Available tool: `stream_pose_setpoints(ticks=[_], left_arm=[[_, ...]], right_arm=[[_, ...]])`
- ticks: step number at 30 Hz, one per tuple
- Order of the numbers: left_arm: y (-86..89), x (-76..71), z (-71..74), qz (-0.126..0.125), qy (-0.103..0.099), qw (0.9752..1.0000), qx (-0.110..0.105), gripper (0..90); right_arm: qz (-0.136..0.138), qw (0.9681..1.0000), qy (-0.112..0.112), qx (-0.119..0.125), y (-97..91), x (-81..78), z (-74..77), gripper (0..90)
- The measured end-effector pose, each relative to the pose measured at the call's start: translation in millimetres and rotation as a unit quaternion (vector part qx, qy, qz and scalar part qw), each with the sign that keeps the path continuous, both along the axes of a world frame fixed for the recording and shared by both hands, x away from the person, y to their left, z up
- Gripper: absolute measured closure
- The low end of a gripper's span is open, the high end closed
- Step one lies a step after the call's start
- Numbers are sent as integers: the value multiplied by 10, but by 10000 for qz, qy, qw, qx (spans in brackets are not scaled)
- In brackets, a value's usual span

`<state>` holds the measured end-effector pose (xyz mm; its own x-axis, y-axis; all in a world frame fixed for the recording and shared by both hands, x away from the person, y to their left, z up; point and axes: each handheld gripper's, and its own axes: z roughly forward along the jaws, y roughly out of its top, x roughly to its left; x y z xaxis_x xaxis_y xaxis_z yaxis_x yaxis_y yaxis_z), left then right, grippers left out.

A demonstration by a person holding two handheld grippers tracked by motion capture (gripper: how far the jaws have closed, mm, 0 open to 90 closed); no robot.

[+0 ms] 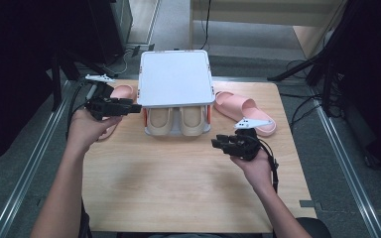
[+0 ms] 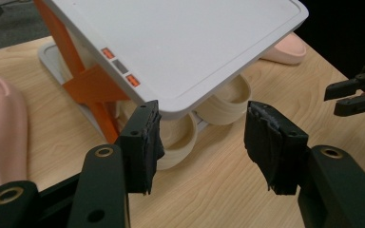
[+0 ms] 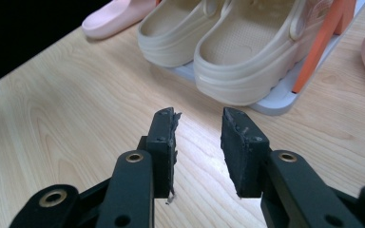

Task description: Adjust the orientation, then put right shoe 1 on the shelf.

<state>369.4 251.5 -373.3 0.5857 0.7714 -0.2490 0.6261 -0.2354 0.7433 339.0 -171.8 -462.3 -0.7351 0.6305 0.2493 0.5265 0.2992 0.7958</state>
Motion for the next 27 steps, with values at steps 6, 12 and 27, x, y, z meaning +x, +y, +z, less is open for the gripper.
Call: stream_pose_setpoints(ticks=[6, 12, 27], left_arm=[[125, -113, -59, 90, -143, 9999, -1, 657], [272, -158, -148, 227, -123, 9997, 29, 764], [609, 24, -557, 573, 166, 9981, 119, 895]], right_arm=[[119, 9998, -77, -164, -32, -36, -59, 657], [165, 9998, -15, -85, -8, 24, -74, 655], [209, 9997, 43, -134, 100, 92, -129, 653]])
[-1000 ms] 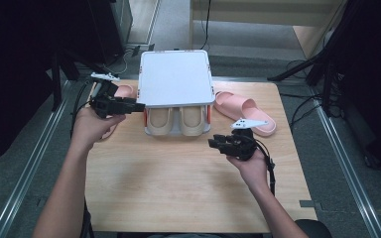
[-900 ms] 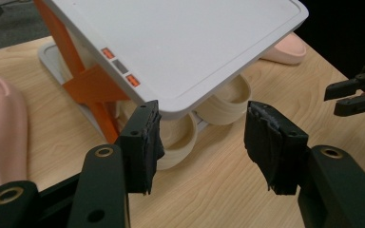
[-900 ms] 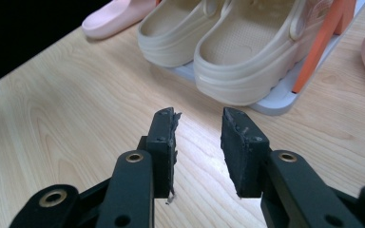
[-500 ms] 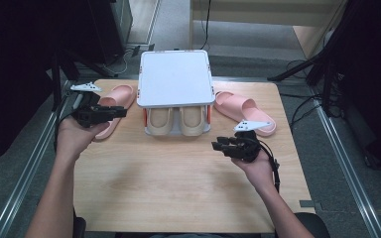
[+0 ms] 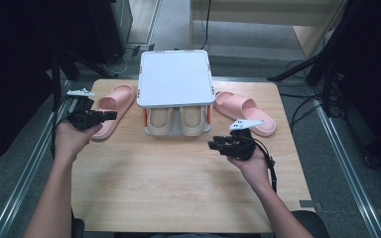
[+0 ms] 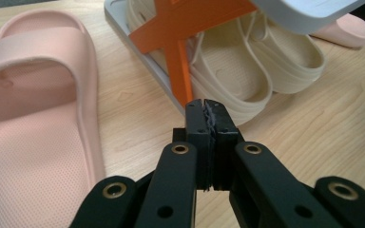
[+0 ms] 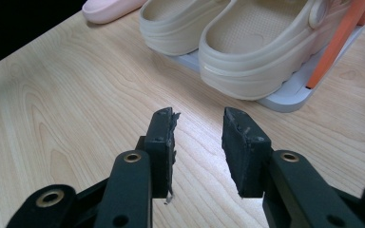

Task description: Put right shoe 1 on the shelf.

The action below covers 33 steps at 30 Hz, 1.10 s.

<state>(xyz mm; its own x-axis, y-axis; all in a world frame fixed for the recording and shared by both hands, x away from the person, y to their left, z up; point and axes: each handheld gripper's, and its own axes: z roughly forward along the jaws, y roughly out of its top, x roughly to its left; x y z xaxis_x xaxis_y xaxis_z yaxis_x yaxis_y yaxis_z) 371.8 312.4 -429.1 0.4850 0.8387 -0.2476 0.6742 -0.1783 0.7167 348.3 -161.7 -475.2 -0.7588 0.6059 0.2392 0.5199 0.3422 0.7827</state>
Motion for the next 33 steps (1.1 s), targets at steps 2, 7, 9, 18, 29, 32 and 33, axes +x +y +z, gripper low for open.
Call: stream_pose_setpoints(ticks=[2, 7, 9, 18, 29, 32, 33], left_arm=[[15, 16, -27, 12, -3, 10000, 1, 896], [124, 108, -163, 222, 30, 9997, 111, 895], [150, 155, -200, 286, 29, 9994, 200, 895], [297, 398, -491, 550, 181, 9982, 150, 895], [350, 578, -739, 769, 384, 9959, 271, 893], [385, 604, -782, 845, 437, 9952, 245, 892], [392, 613, -798, 857, 470, 9949, 234, 892]], right_arm=[[-17, 10000, 12, -4, 4, -1, -8, 653], [-37, 10000, 35, -42, -4, -27, -19, 652], [-40, 10000, 27, -60, -9, -36, -21, 652], [-70, 9999, 36, -148, -2, -117, -53, 647], [-239, 9995, -105, -183, -84, -216, -49, 649], [-238, 9994, -170, -184, -98, -252, -48, 649], [-241, 9994, -176, -191, -102, -259, -50, 649]])
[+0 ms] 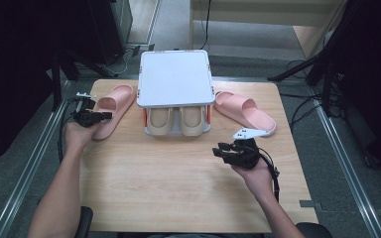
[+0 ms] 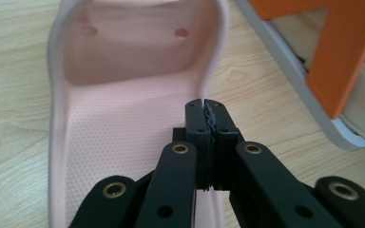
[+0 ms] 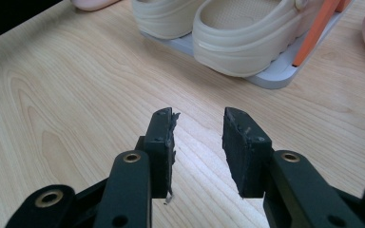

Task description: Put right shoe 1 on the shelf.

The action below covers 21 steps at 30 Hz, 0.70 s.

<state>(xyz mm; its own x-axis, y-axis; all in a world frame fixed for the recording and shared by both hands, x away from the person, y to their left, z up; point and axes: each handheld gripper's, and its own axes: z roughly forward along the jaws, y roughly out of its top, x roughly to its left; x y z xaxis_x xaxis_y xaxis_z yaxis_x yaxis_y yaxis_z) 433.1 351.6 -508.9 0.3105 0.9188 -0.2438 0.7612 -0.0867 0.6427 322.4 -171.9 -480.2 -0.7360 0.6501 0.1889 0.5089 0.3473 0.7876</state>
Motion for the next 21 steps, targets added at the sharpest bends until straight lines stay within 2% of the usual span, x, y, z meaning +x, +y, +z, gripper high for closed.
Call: stream_pose_setpoints(ticks=[5, 12, 17, 21], left_arm=[[-2, 20, -23, -20, 29, 9998, -172, 888], [-79, 21, -16, -69, 42, 9999, -95, 890], [-142, 24, -7, -153, 48, 9998, -121, 882], [-209, 37, -14, -264, 108, 9993, -229, 886]], right_arm=[[-40, 10000, 46, -13, -20, -2, -13, 649], [-39, 10000, 53, -24, -14, -1, -15, 648], [-28, 10000, 59, -39, -7, -3, -18, 648], [-44, 9999, 83, -51, -8, -1, -22, 646]])
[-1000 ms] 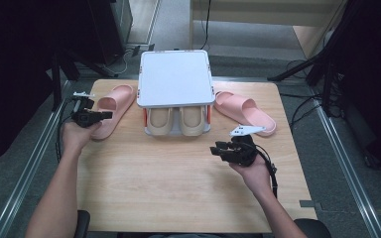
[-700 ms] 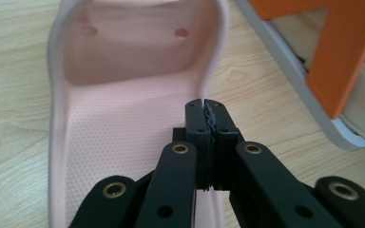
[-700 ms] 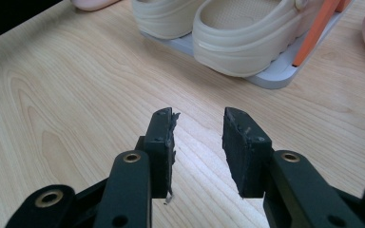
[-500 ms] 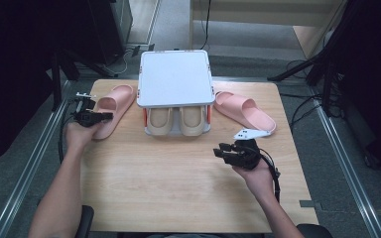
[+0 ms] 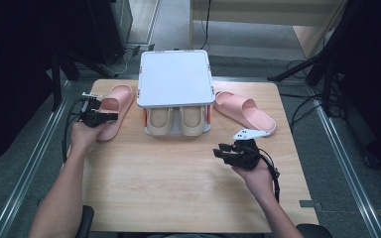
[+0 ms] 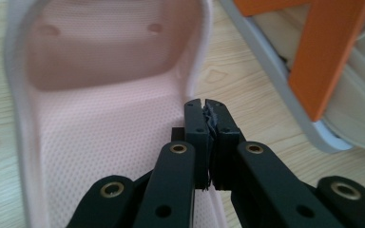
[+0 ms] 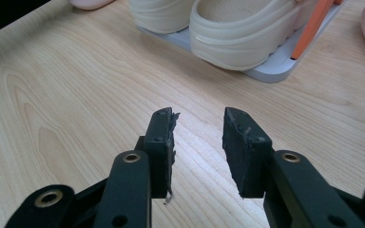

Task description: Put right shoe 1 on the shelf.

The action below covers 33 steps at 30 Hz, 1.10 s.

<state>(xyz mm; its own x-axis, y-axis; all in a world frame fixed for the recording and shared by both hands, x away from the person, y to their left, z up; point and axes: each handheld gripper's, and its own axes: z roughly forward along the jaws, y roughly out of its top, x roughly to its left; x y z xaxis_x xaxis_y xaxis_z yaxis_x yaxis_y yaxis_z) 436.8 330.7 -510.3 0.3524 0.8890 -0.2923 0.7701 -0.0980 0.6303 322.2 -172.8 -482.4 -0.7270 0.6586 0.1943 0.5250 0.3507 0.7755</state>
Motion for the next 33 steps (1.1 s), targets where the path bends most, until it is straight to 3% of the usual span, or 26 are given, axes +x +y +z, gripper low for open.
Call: stream_pose_setpoints(ticks=[5, 16, 22, 33], left_arm=[[-141, 26, -38, -169, 57, 9996, 221, 887], [64, 6, 80, 186, -236, 9995, 73, 895], [92, 48, -11, 280, -114, 9995, 72, 895], [-3, 62, -3, 195, -83, 9998, 39, 894]], right_arm=[[5, 10000, -14, -20, 9, -5, -1, 646], [14, 10000, 2, -35, 6, -5, -4, 646], [37, 10000, 18, -44, 15, -1, -13, 646], [6, 10000, 48, -86, 14, 11, -25, 645]])
